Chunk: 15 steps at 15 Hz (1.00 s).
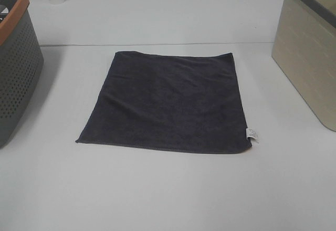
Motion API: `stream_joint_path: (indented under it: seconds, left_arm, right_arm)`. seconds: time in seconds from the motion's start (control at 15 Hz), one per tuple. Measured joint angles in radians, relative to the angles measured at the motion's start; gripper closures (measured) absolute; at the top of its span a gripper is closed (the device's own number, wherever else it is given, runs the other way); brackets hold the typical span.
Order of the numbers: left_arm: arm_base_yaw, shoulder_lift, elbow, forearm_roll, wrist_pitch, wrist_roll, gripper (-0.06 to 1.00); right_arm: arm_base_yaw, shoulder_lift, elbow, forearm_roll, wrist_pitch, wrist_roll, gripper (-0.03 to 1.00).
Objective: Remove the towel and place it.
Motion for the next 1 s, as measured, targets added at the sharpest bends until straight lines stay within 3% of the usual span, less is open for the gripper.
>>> stream_joint_path:
  seconds: [1.0]
  left_arm:
    - [-0.005,0.0,0.0,0.0,0.0,0.0,0.18]
  right_arm:
    - [0.0,0.0,0.0,0.0,0.0,0.012,0.27]
